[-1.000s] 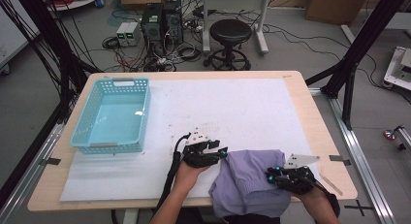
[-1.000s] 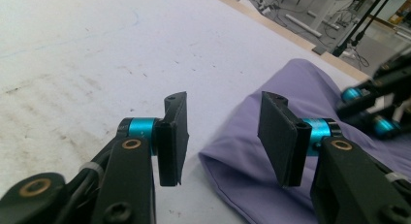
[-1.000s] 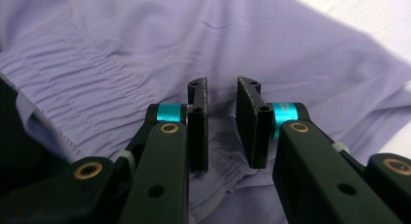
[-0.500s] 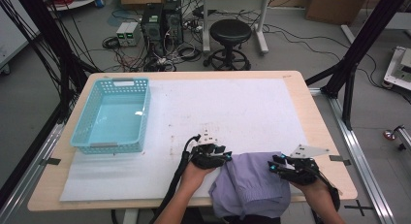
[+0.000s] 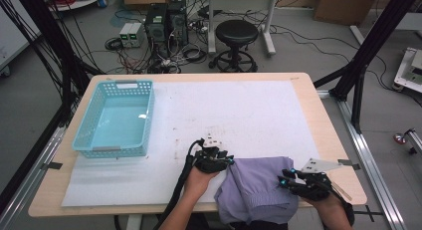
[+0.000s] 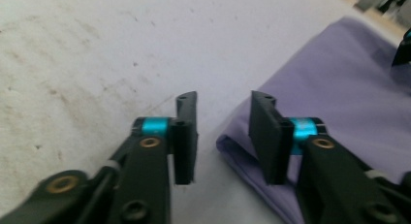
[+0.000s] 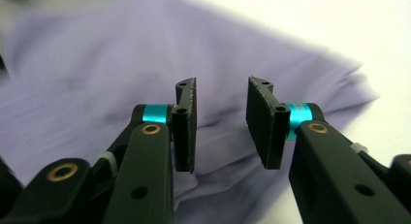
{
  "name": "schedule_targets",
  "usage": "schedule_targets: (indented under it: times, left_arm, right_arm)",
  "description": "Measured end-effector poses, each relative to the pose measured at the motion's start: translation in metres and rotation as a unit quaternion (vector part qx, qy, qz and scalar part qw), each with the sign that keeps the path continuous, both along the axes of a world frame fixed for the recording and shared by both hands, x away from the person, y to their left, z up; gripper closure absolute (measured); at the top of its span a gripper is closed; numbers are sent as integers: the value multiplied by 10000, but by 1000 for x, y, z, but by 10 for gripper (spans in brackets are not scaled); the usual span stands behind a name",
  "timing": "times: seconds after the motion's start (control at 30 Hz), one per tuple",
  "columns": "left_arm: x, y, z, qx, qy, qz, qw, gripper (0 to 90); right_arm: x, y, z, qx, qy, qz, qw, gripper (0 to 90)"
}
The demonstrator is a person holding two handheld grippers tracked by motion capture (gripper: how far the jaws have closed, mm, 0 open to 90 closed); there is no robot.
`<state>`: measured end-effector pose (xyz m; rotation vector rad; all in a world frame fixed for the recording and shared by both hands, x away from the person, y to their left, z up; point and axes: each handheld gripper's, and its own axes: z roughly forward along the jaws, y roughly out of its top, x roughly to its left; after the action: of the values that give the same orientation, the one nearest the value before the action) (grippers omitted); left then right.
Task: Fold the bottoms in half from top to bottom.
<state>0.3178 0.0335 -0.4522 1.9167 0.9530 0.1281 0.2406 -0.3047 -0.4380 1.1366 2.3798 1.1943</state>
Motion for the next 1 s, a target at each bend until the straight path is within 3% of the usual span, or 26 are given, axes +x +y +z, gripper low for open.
schedule_targets:
  times: [0.07, 0.17, 0.27, 0.33, 0.37, 0.43, 0.5, 0.53, 0.63, 0.73, 0.9, 1.0]
  left_arm:
    - [1, -1, -1, -92, 64, -137, 9998, 545]
    - [2, -7, -6, 145, 117, -319, 9993, 560]
    - [0, -11, -7, 420, 80, -390, 9983, 680]
    - [1, -11, -7, 488, 75, -392, 9980, 820]
    - [1, -9, -7, 472, 99, -411, 9980, 862]
    - [3, -8, -6, 439, 87, -396, 9982, 872]
    - [3, -6, -5, 339, 64, -373, 9987, 875]
    - [4, -4, -3, 274, 61, -353, 9990, 876]
    - [9, 1, 5, 102, 53, -316, 9994, 877]
    - [17, 9, 18, 78, -80, -214, 9997, 877]
    - [38, 24, 36, -67, -234, -63, 9997, 877]
    - [53, 29, 43, 0, -377, -42, 9993, 877]
  right_arm:
    - [8, -10, 8, 138, -156, -259, 9994, 600]
    - [25, -16, 11, -3, -183, -519, 9985, 485]
    - [42, -12, 6, -260, -121, -622, 9976, 433]
    - [50, -10, 0, -345, 28, -680, 9971, 431]
    - [53, -9, -4, -429, 99, -673, 9968, 445]
    - [57, -7, -13, -547, 329, -487, 9968, 615]
    - [55, -9, -16, -286, 361, -317, 9984, 779]
    - [55, -9, -16, -241, 403, -308, 9984, 817]
    - [57, -8, -11, -340, 377, -222, 9985, 841]
    - [62, -3, -3, -264, 190, -231, 9992, 845]
    - [82, 11, 11, -162, -56, -228, 9996, 846]
    - [99, 19, 18, -176, -147, -325, 9992, 847]
